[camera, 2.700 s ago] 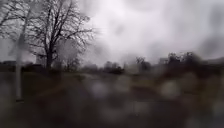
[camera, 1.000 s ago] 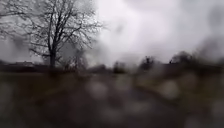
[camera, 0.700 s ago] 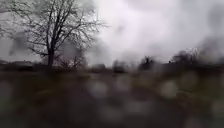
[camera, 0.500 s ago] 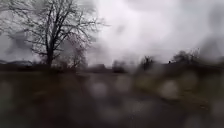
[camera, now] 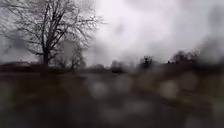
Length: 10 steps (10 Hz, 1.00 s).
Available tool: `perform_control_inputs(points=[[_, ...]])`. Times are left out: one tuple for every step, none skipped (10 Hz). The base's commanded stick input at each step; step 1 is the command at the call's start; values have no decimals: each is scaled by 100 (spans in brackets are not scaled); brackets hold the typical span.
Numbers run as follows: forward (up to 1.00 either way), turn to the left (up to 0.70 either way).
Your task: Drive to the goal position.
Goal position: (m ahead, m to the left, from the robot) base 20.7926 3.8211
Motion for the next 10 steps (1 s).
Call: perform_control_inputs(points=[[100, 40], [100, 40], [100, 40], [100, 36], [100, 12], [100, 0], [100, 0], [100, 0], [100, 0], [100, 0]])
